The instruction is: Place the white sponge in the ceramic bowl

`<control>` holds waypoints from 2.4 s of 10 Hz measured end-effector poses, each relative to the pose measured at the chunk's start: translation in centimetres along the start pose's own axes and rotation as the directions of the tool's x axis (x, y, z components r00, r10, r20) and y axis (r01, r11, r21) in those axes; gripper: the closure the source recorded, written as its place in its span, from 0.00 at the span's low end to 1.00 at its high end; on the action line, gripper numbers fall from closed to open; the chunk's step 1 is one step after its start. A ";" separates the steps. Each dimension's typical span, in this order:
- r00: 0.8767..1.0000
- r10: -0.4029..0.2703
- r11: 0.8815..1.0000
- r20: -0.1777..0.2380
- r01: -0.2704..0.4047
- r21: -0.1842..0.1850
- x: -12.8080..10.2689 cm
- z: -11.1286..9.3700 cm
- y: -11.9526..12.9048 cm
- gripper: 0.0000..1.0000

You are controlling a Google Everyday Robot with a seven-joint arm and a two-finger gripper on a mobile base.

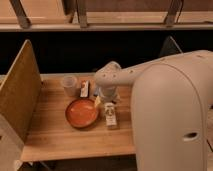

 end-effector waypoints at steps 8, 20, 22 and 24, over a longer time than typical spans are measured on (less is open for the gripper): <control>1.000 0.000 1.000 0.000 0.000 0.000 0.0 0.0 0.0 0.20; 0.998 0.058 0.998 0.015 -0.058 -0.007 0.4 0.2 1.5 0.20; 0.983 0.176 0.984 0.052 -0.177 0.001 1.2 0.8 4.3 0.20; 0.954 0.296 0.955 0.053 -0.297 0.013 3.1 0.9 7.3 0.20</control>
